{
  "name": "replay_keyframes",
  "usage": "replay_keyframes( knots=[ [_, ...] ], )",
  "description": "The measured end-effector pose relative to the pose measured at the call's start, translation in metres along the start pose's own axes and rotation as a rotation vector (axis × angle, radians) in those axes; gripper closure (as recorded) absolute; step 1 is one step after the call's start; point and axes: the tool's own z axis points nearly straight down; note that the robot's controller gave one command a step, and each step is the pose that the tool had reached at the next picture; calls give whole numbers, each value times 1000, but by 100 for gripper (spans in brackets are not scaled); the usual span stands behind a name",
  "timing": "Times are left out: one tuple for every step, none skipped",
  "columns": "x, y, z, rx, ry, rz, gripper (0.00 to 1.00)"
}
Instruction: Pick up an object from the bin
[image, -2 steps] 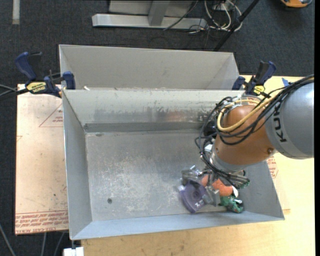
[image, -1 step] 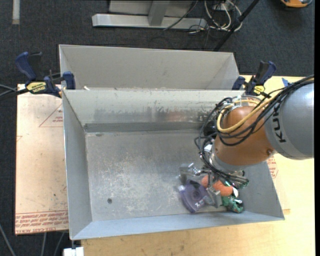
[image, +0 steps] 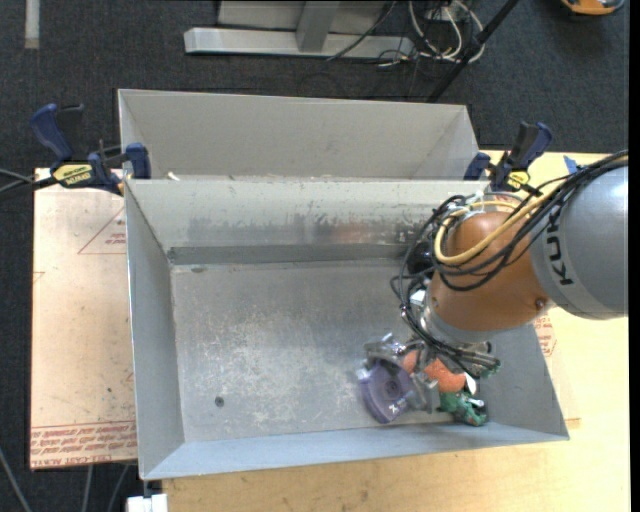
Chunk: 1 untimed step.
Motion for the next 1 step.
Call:
replay_keyframes(
  knots=[
    [0, 0, 0, 0, 0, 0, 100]
  ],
)
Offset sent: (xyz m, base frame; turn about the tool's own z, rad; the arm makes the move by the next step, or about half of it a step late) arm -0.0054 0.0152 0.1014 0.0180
